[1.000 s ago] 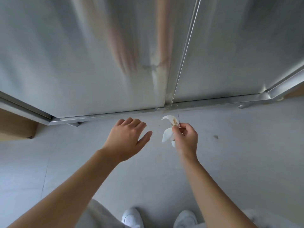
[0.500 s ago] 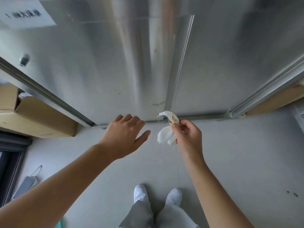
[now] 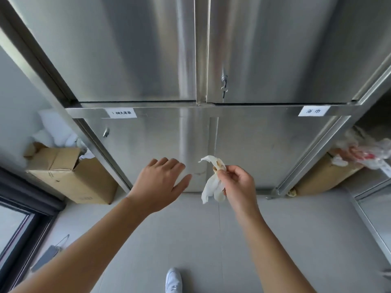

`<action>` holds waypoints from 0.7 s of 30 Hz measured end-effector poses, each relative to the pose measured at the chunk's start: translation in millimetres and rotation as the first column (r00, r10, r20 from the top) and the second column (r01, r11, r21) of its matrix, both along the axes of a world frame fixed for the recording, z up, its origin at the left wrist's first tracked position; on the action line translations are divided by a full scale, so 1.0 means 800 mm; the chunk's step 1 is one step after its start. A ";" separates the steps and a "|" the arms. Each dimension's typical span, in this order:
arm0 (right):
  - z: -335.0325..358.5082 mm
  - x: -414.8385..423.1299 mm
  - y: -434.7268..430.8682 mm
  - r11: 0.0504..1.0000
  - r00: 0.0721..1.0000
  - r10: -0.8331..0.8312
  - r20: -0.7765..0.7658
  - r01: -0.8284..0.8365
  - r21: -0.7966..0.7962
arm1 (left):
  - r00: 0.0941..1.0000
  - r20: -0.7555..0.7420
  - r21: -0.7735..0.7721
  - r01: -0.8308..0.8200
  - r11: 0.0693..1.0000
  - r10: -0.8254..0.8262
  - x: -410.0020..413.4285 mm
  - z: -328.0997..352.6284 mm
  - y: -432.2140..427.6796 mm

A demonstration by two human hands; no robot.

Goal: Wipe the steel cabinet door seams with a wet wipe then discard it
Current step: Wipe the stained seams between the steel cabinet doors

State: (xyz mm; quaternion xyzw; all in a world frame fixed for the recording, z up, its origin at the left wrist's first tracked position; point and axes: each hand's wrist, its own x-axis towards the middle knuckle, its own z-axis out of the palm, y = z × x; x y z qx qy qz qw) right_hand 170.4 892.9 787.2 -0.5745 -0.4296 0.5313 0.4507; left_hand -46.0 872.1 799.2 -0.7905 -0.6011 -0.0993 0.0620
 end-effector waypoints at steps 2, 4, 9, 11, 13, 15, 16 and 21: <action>0.032 0.010 -0.013 0.999 1.000 0.014 -0.014 -0.013 0.037 | 1.000 0.006 0.045 0.001 0.999 -0.001 0.011 0.033 -0.012; 0.067 0.018 -0.021 0.994 0.999 0.033 0.003 -0.033 0.100 | 1.000 0.009 0.098 -0.002 0.995 0.001 0.017 0.067 -0.020; 0.150 0.030 -0.021 0.970 0.997 0.081 0.013 -0.082 0.228 | 1.000 -0.016 0.202 -0.017 0.979 0.021 0.023 0.153 -0.034; 0.185 0.034 -0.017 0.952 0.996 0.092 0.002 -0.088 0.293 | 1.000 -0.004 0.261 -0.027 0.965 0.028 0.025 0.186 -0.035; 0.217 0.037 -0.013 0.931 0.994 0.107 -0.009 -0.097 0.351 | 0.999 0.004 0.321 -0.035 0.946 0.036 0.028 0.217 -0.034; 0.243 0.038 -0.006 0.914 0.994 0.112 -0.018 -0.096 0.394 | 0.999 -0.003 0.363 -0.041 0.931 0.045 0.029 0.244 -0.031; 0.255 0.037 -0.003 0.906 0.993 0.116 -0.022 -0.097 0.411 | 0.999 -0.006 0.382 -0.042 0.923 0.048 0.028 0.256 -0.030; 0.301 0.024 0.025 0.865 0.991 0.133 -0.021 -0.106 0.491 | 0.994 -0.088 0.432 -0.020 0.902 0.065 0.011 0.306 -0.003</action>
